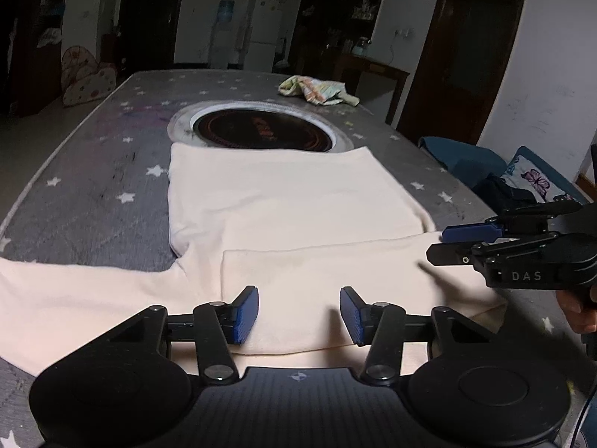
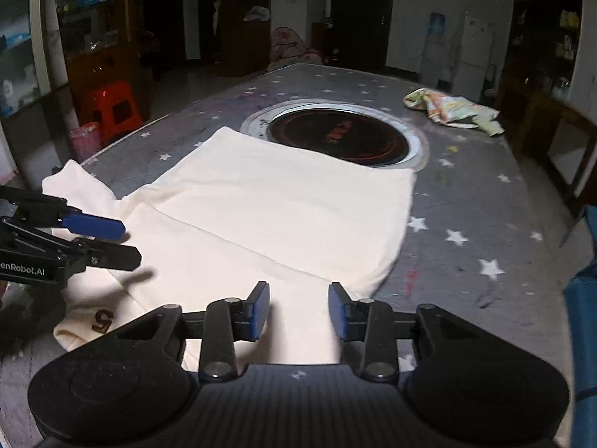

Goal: Fold clothes
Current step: 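Fold the sleeve across the sweatshirt body with the right gripper and release, then move the left gripper to the other sleeve and grasp its cuff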

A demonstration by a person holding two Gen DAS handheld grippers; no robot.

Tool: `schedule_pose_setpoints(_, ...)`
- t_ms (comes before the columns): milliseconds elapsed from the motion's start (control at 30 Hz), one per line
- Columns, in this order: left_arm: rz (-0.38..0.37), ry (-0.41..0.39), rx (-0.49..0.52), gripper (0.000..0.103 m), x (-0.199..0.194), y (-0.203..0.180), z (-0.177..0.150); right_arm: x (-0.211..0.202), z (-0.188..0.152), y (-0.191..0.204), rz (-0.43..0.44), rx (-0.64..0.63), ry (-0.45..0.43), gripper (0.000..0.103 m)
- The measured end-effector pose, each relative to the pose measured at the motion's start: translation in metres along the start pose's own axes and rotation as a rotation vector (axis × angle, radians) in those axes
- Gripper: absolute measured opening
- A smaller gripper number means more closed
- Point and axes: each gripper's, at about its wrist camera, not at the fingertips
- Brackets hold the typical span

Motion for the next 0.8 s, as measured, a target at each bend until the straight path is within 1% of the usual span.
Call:
schedule_pose_setpoints(100, -0.001, -0.003, 0.006, 0.051, 0.003, 0.001, -0.003, 0.015, -0.002, -0.004, 0.008, 0.011, 0.018, 0.032)
schedule_pose_setpoints(133, 0.000, -0.004, 0.007, 0.051, 0.003, 0.001, -0.003, 0.019, -0.004, -0.006, 0.009, 0.014, 0.025, 0.031)
schedule_pose_setpoints(200, -0.006, -0.010, -0.005, 0.053, 0.000, 0.001, -0.003, 0.017, -0.006, -0.007, 0.013, 0.008, 0.020, 0.030)
schedule_pose_setpoints(333, -0.003, -0.041, -0.038, 0.053, -0.002, 0.005, 0.001, 0.010, -0.005, -0.003, 0.011, -0.003, 0.002, 0.031)
schedule_pose_setpoints(467, 0.000, -0.057, -0.072, 0.053, 0.007, 0.014, 0.015, 0.006, -0.008, 0.004, 0.037, -0.002, -0.005, 0.031)
schedule_pose_setpoints(533, 0.004, -0.069, -0.103, 0.054, 0.014, 0.024, 0.022, 0.010, -0.010, 0.006, 0.036, -0.001, 0.007, 0.031)
schedule_pose_setpoints(667, 0.034, -0.027, -0.216, 0.054, 0.034, 0.054, 0.026, 0.015, -0.014, 0.008, 0.030, 0.004, 0.015, 0.031)
schedule_pose_setpoints(800, 0.045, -0.042, -0.253, 0.054, 0.031, 0.070, 0.022, 0.015, -0.014, 0.007, 0.031, 0.005, 0.018, 0.031)
Point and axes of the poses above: each gripper's, at about its wrist camera, not at the fingertips, and x roughly the way its jaws point, y to its left, z to its top, and after that the axes turned 8 degrees about x, right-handed
